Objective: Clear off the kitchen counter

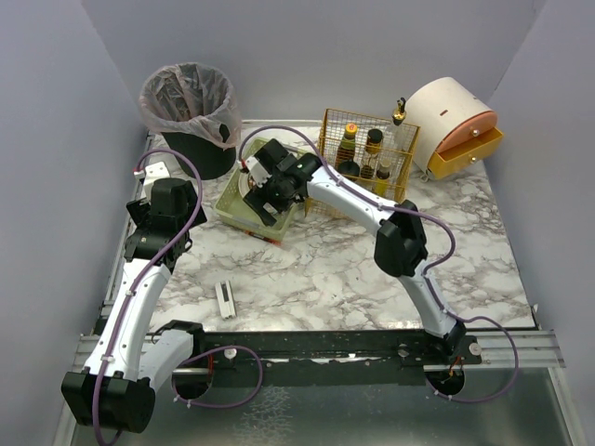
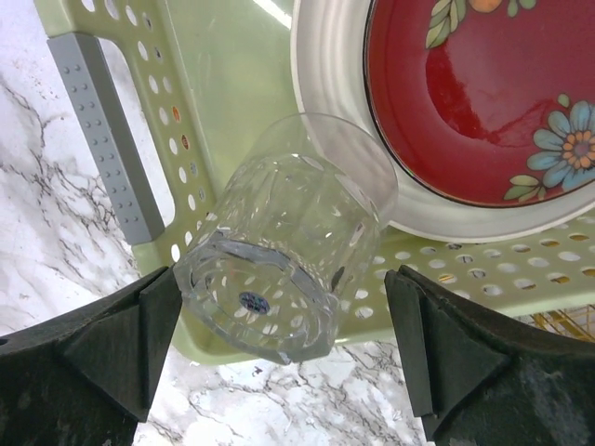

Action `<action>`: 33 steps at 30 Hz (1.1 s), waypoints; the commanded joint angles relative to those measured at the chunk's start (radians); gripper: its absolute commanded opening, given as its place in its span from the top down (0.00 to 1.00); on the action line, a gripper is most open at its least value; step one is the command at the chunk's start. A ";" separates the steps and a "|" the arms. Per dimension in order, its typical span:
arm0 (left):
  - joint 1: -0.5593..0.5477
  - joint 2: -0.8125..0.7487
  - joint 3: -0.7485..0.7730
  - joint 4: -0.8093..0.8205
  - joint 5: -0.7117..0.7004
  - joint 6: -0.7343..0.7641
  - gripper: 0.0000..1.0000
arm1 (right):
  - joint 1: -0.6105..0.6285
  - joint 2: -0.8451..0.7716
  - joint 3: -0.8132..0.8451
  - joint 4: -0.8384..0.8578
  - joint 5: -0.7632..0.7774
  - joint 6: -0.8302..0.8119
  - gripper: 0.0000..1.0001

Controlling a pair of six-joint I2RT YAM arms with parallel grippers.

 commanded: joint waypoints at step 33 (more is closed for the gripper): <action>0.028 0.576 0.187 0.406 0.198 0.268 0.27 | 0.009 -1.136 -1.059 0.518 0.049 0.188 0.14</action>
